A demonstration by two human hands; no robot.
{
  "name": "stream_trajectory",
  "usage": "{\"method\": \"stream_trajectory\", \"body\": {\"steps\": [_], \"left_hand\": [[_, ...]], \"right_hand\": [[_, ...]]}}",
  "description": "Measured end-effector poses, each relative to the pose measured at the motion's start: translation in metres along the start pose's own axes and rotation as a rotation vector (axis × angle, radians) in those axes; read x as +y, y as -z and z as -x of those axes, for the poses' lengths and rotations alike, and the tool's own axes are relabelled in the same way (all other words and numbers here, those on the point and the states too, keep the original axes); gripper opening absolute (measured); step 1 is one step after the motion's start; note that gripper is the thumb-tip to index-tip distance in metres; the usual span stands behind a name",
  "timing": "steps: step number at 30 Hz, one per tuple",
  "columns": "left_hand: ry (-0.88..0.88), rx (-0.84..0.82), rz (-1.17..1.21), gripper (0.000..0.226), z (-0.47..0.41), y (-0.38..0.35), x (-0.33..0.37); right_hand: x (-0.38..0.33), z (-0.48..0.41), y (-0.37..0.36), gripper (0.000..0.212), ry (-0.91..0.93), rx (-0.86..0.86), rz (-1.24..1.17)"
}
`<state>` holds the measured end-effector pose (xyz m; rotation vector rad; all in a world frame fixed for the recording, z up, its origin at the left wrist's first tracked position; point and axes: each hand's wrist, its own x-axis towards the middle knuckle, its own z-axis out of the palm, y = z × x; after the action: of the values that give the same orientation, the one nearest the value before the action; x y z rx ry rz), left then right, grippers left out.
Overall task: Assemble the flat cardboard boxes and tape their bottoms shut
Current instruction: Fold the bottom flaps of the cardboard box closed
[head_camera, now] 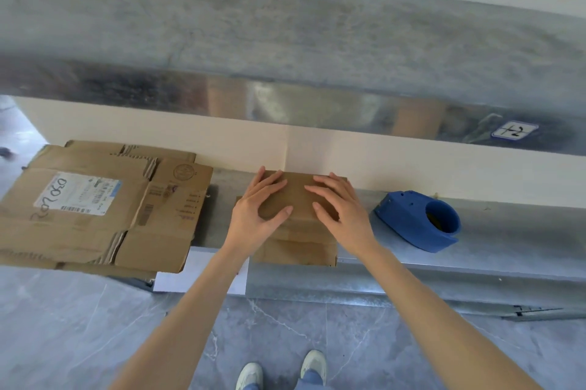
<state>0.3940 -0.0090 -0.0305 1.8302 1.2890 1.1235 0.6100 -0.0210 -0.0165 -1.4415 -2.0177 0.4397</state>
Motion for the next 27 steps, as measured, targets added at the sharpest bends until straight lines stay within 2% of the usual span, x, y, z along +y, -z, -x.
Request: {"method": "stream_trajectory", "body": {"steps": [6,11,14,16,20,24,27], "left_hand": [[-0.041,0.095,-0.127,0.042,0.006,-0.003,0.001],[-0.014,0.11,-0.101,0.04,0.007,-0.004,0.004],[0.011,0.105,-0.077,0.04,0.006,-0.003,0.004],[0.031,0.121,-0.067,0.04,0.008,-0.005,0.005],[0.038,0.15,-0.065,0.038,0.011,-0.011,0.005],[0.05,0.157,-0.034,0.038,0.014,-0.016,0.008],[0.051,0.156,-0.016,0.038,0.015,-0.023,0.013]], "right_hand": [[0.0,0.0,0.002,0.034,-0.032,-0.032,0.014],[-0.001,-0.002,0.016,0.044,-0.056,-0.142,0.042],[0.014,0.011,0.037,0.043,-0.1,0.006,0.073],[0.031,0.024,0.051,0.038,-0.136,0.115,0.182],[0.069,0.045,0.077,0.038,-0.325,0.143,0.417],[0.099,0.068,0.098,0.049,-0.498,0.064,0.46],[0.114,0.077,0.105,0.062,-0.517,-0.097,0.465]]}}
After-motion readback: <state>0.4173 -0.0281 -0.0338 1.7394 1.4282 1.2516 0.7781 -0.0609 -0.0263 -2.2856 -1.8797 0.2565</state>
